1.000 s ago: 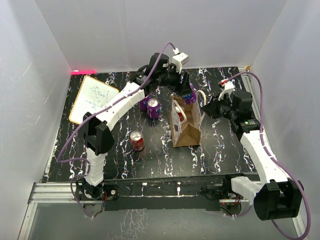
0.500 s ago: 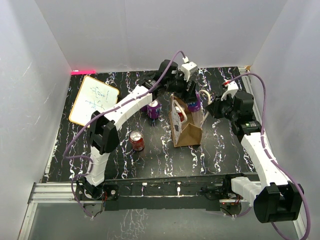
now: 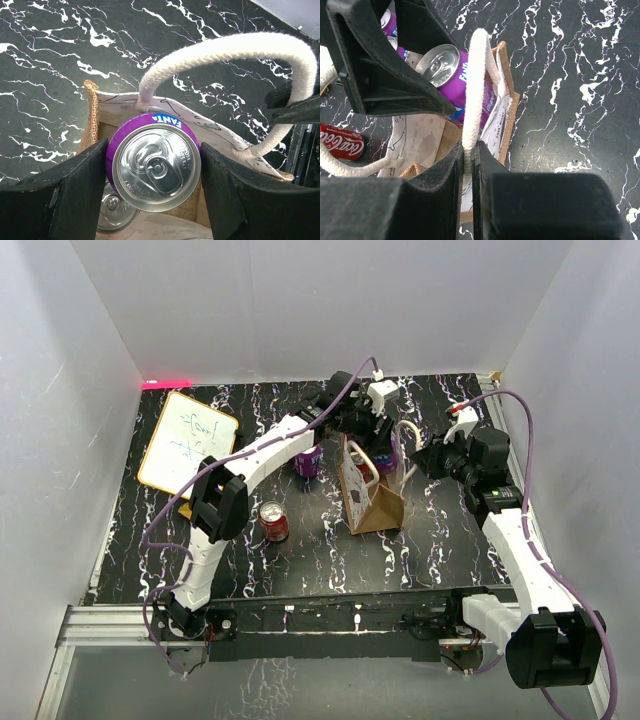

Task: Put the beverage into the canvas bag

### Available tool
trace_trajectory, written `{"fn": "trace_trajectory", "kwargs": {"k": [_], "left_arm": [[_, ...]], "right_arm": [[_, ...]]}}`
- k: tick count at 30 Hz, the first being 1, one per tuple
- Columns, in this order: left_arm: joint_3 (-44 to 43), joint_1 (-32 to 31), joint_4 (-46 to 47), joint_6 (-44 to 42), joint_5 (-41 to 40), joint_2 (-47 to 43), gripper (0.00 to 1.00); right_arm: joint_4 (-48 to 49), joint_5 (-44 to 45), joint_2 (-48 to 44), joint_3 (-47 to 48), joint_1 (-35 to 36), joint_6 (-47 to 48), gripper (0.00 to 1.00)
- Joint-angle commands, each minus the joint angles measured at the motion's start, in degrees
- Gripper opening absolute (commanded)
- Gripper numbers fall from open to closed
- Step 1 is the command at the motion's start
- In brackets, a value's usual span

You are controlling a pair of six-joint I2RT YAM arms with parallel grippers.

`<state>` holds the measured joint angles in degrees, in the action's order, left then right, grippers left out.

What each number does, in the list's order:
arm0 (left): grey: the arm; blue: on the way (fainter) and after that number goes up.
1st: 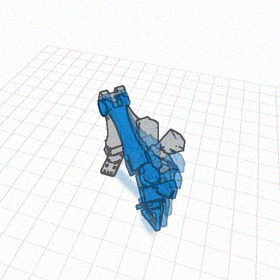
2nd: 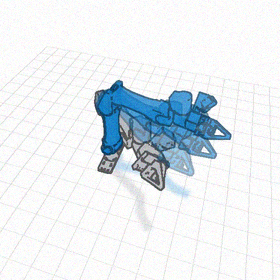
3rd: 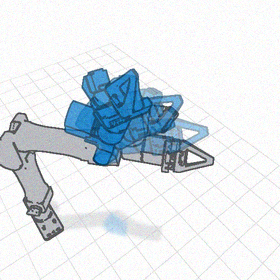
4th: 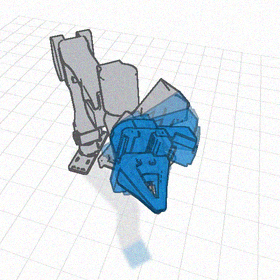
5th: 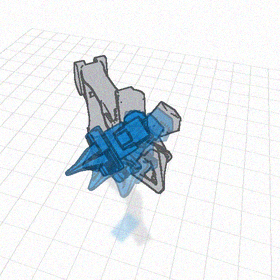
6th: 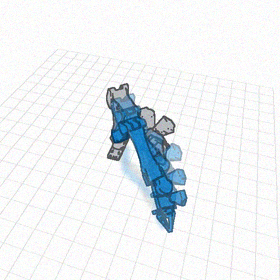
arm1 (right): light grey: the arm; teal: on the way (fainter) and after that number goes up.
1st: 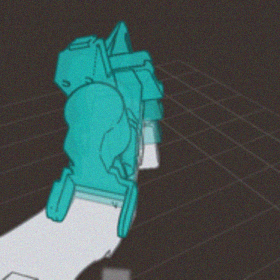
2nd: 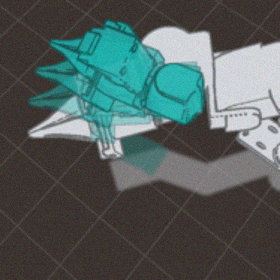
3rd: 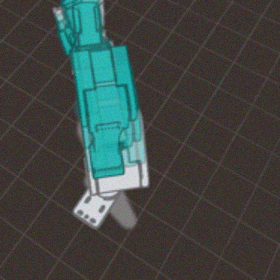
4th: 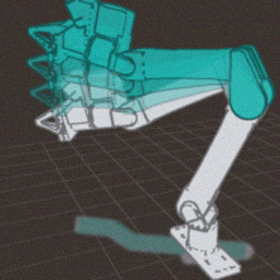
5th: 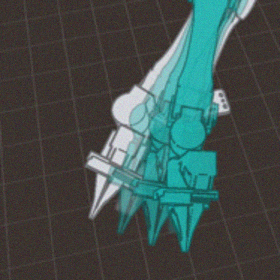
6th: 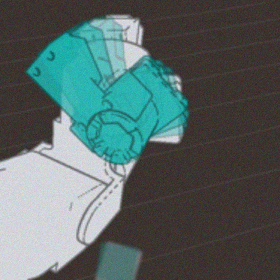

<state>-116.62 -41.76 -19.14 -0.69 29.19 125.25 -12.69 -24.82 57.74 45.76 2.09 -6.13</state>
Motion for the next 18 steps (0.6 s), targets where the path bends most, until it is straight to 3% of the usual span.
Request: {"fn": "trace_trajectory", "kwargs": {"k": [1, 18], "left_arm": [[-2.5, -0.2, 4.8, -2.9, 2.2, -0.9, 0.00], [-6.2, -1.0, 2.6, -12.0, -1.0, 4.4, 0.00]], "right_arm": [[3.7, -2.7, -1.0, -0.7, -0.3, 0.0, 0.08], [4.1, -3.9, -1.7, -1.5, -0.3, 0.7, 0.08]]}}
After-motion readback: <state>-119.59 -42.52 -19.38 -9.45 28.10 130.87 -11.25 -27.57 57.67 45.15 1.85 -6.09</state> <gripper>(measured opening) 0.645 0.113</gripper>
